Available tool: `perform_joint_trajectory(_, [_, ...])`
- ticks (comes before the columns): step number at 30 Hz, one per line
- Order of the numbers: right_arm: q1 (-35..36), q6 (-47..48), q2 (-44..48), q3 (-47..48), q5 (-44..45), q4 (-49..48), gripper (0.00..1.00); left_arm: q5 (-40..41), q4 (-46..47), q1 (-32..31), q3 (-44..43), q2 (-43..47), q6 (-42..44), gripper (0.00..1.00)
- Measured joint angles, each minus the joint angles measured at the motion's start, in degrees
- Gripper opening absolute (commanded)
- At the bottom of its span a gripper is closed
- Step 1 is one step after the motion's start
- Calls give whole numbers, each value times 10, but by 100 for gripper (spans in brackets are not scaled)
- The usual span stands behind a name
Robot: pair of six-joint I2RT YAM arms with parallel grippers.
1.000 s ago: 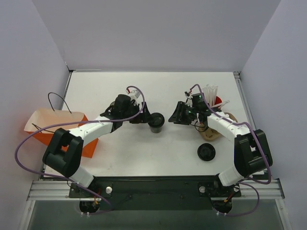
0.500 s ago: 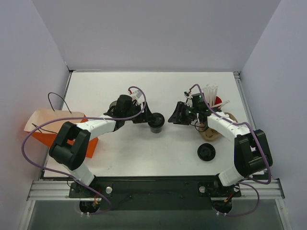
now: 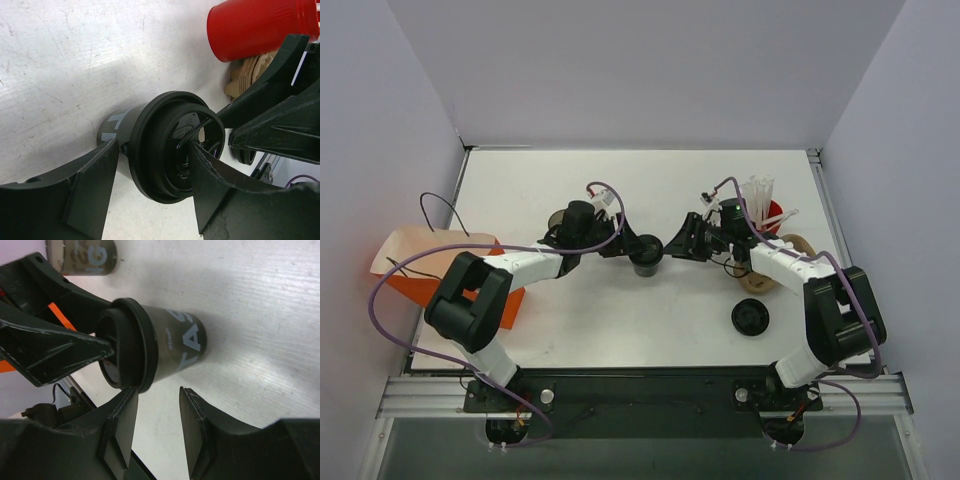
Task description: Pack the takeout coffee
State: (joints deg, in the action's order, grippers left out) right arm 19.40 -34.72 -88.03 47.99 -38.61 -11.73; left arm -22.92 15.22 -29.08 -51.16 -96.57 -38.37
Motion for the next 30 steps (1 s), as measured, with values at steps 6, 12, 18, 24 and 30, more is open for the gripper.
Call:
perform_joint_trajectory(6, [-3,-33,-19,-6,-29,-66,40,-1,21,0,10,0,-3,65])
perform_joint_trajectory(12, [-3,-44,-47,-6,-40,-90,38,-1,26,0,12,0,-2,64])
perform_joint_trajectory(18, [-7,-48,-69,-6,-50,-100,31,0,27,0,12,0,-2,63])
perform_joint_trajectory(24, [-7,-50,-73,-6,-56,-113,26,1,36,-1,13,-6,-2,63])
perform_joint_trajectory(30, [-7,-60,-79,-7,-61,-134,29,5,56,0,13,-14,-2,57])
